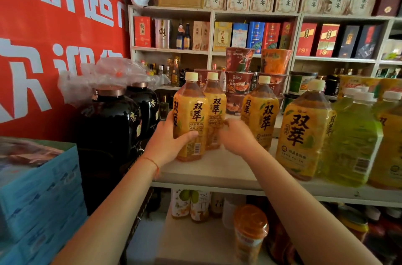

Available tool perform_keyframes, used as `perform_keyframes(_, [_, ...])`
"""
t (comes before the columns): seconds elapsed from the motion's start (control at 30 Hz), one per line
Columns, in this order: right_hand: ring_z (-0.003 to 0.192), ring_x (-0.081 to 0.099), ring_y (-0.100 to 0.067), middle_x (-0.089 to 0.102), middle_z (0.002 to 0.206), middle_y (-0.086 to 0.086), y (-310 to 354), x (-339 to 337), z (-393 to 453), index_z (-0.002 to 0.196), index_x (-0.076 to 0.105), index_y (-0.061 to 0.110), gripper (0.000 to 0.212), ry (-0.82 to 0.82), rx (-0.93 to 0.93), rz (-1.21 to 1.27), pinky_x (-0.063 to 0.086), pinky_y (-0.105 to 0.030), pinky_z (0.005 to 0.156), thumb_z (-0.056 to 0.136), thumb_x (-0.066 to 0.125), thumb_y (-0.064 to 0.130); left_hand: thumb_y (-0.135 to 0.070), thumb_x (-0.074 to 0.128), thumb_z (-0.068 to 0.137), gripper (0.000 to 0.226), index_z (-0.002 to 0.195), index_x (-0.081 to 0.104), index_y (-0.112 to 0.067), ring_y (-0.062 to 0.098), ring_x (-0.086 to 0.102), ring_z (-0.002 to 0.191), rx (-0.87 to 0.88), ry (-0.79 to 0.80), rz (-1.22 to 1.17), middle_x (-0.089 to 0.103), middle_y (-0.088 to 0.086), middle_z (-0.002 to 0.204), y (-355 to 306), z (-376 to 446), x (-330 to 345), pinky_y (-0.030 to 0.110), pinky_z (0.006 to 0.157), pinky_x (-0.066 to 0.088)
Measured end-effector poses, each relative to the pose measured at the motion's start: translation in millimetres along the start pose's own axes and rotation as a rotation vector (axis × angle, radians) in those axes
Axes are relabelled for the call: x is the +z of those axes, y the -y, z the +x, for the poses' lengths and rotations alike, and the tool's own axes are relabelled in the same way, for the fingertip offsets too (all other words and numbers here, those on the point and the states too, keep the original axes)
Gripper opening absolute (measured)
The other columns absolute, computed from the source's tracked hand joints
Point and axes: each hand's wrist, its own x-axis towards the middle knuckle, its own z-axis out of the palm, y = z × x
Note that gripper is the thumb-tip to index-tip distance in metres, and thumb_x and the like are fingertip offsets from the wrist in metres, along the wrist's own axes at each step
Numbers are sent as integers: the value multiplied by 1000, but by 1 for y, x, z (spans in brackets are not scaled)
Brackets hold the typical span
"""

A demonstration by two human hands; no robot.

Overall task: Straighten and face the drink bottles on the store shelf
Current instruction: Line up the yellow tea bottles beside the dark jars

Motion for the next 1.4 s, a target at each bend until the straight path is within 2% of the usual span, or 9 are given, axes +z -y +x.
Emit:
perform_keyframes(0.17, [127, 42, -32, 43, 137, -18, -13, -37, -35, 132, 50, 7, 43, -866, -294, -93, 39, -45, 105, 88, 53, 10, -45, 58, 98, 47, 142, 45, -33, 11, 56, 116, -39, -33, 11, 60, -6, 131, -8, -4, 7, 37, 104, 46])
perform_keyframes(0.23, [136, 33, -40, 39, 143, -24, -24, -54, -38, 138, 42, 4, 55, -1034, -239, -110, 27, -53, 115, 84, 51, 11, -37, 57, 100, 44, 141, 47, -26, 15, 57, 119, -56, -85, 35, 60, -4, 132, -13, -4, 11, 37, 101, 45])
perform_keyframes(0.43, [140, 31, -32, 36, 150, -17, -70, -100, -36, 152, 25, 7, 80, -774, 67, 45, 31, -51, 115, 92, 61, 46, -17, 63, 96, 86, 160, 6, -14, 31, 42, 138, -44, -331, 53, 33, 15, 154, -40, -21, 37, 45, 110, 41])
perform_keyframes(0.6, [129, 42, -32, 41, 143, -12, -74, -117, -35, 145, 37, 17, 85, -654, 59, 15, 45, -48, 104, 80, 73, 58, -12, 63, 87, 72, 151, 31, -4, 40, 34, 143, 374, -592, 292, 35, 26, 152, -64, -39, 63, 55, 117, 34])
perform_keyframes(0.73, [108, 48, -18, 49, 134, -7, -69, -123, -36, 141, 41, 24, 81, -503, 0, 45, 45, -33, 83, 75, 84, 43, -16, 65, 86, 58, 139, 47, -3, 37, 42, 137, 461, -540, 318, 45, 23, 145, -79, -53, 83, 46, 117, 33])
perform_keyframes(0.87, [111, 45, -15, 46, 125, 0, -58, -107, -31, 144, 40, 27, 85, -473, -61, 186, 44, -34, 92, 73, 86, 40, -32, 60, 89, 64, 144, 42, -4, 33, 39, 139, 475, -436, 275, 42, 20, 148, -92, -59, 98, 47, 116, 38])
perform_keyframes(1.17, [123, 47, -13, 46, 139, 0, -22, -69, -19, 146, 39, 21, 55, -228, -167, 582, 43, -37, 107, 99, 49, 47, -60, 81, 70, 128, 159, 4, -9, 35, 20, 152, 261, -485, 346, 19, 23, 163, -95, -39, 116, 41, 122, 18])
perform_keyframes(1.3, [136, 35, -20, 31, 149, -5, -61, -87, -4, 153, 22, 14, 78, -439, 35, 407, 37, -41, 113, 92, 67, 33, -66, 75, 72, 124, 160, 6, -14, 37, 23, 151, 290, -507, 428, 25, 25, 161, -84, -30, 107, 53, 123, 18])
perform_keyframes(1.4, [141, 33, -30, 29, 154, -12, -75, -81, 8, 155, 13, 8, 98, -355, 142, 302, 37, -47, 114, 86, 75, 36, -70, 67, 70, 120, 159, 14, -10, 37, 27, 150, 291, -533, 505, 32, 20, 160, -75, -29, 96, 60, 121, 19])
